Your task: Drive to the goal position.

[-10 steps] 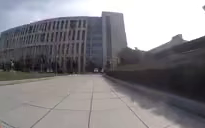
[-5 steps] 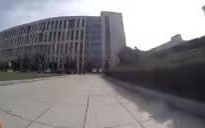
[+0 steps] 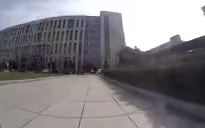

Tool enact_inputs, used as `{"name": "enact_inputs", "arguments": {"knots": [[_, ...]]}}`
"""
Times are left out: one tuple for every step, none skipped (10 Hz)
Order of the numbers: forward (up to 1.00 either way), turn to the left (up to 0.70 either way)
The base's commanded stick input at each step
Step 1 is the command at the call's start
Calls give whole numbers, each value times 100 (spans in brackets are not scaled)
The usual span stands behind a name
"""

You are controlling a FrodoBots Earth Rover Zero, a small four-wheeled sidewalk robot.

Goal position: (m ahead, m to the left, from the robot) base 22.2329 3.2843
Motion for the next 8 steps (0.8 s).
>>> {"name": "enact_inputs", "arguments": {"knots": [[100, 40], [100, 9], [100, 0], [100, 0], [100, 0], [100, 0], [100, 0], [100, 0]]}}
